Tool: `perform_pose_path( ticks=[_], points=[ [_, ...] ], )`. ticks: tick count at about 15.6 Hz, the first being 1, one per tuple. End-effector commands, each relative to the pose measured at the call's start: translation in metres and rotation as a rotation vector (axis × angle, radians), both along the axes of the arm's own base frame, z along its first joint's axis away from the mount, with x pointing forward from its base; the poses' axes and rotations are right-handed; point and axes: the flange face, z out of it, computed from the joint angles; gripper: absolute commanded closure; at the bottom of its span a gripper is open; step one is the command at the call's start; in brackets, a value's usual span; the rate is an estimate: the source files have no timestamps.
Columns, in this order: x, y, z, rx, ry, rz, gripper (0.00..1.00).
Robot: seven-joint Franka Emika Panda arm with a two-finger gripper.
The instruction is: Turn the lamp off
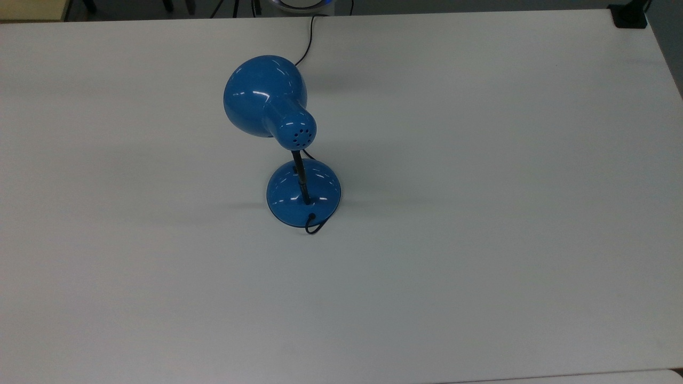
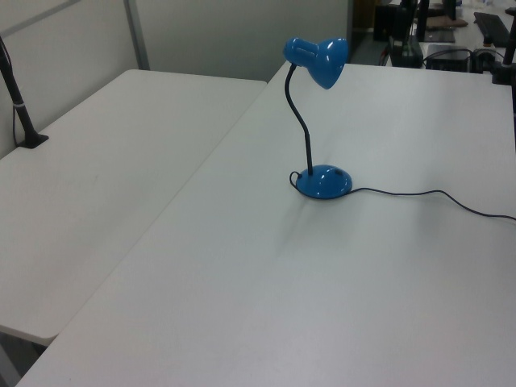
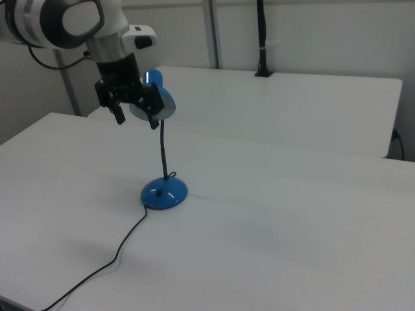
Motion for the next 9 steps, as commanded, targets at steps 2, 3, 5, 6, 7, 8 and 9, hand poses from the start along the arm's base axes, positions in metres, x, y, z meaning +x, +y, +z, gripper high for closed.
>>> perform_pose_path(
  ticks=[2, 3, 5, 6, 7, 8, 9],
  points=[
    [0.007, 0.014, -0.001, 0.017, 0.005, -0.005, 0.00],
    [0.007, 0.016, -0.002, 0.015, 0.003, -0.002, 0.00],
    [0.009, 0.017, -0.005, 0.017, 0.009, 0.001, 0.00],
    [0.010, 0.020, -0.005, 0.017, 0.009, 0.004, 0.00],
    [0.010, 0.025, -0.006, 0.015, 0.013, 0.013, 0.00],
    [0.011, 0.024, -0.004, 0.015, 0.007, 0.012, 0.00],
    [0.012, 0.025, -0.003, 0.016, 0.007, 0.013, 0.00]
  ],
)
